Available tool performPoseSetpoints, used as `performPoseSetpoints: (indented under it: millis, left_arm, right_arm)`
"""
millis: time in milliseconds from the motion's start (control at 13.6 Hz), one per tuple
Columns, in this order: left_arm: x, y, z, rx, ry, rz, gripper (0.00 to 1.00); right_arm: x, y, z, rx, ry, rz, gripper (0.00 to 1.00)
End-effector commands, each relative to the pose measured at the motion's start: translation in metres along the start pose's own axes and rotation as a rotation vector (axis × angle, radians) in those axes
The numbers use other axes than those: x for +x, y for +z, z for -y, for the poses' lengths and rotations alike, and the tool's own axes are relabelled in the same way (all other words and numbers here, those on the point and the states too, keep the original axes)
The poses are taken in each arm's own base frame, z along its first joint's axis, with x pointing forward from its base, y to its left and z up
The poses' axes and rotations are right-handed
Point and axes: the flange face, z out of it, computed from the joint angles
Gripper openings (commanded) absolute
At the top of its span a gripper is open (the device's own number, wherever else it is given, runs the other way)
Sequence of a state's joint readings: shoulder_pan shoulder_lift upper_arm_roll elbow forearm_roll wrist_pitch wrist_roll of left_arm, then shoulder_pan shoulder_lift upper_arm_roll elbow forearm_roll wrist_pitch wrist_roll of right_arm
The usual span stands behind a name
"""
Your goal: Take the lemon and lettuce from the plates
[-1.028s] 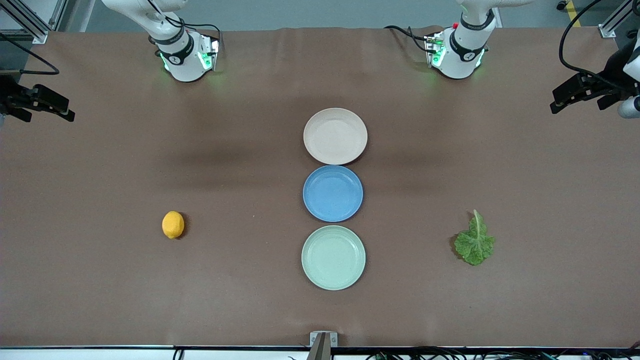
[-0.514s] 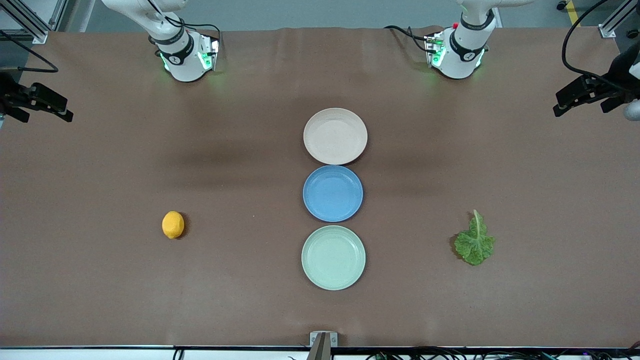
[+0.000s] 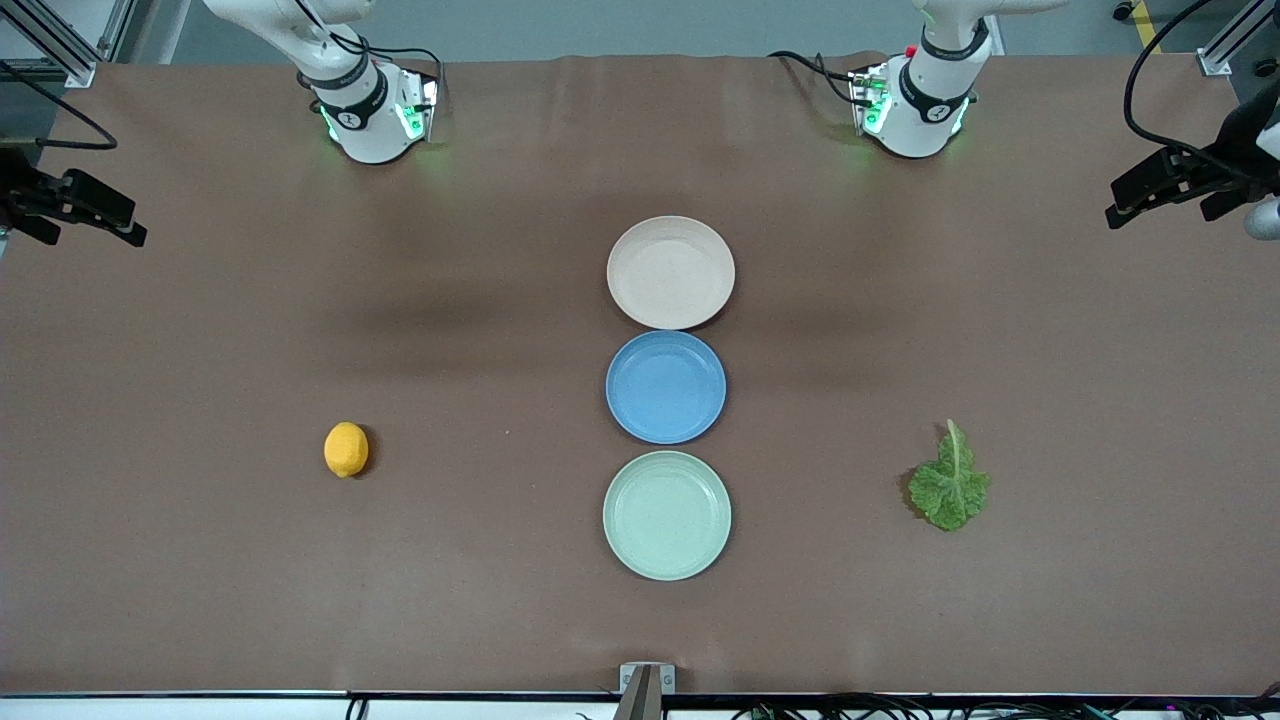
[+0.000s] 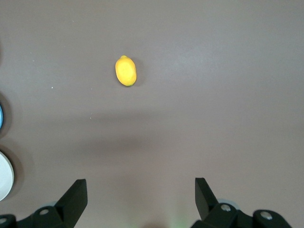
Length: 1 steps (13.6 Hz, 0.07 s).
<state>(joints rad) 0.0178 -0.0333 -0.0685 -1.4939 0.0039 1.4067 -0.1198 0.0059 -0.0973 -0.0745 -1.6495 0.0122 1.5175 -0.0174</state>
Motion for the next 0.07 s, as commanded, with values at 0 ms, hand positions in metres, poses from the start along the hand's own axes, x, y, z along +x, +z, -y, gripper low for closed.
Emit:
performPoseSetpoints:
  millis: [0]
  left_arm:
    - [-0.0009,-0.0053,-0.0007,-0.002,0.002,0.006,1.00]
  right_arm:
    - [-0.0098,0.0003,0.0024,0.000,0.004,-0.004,1.00]
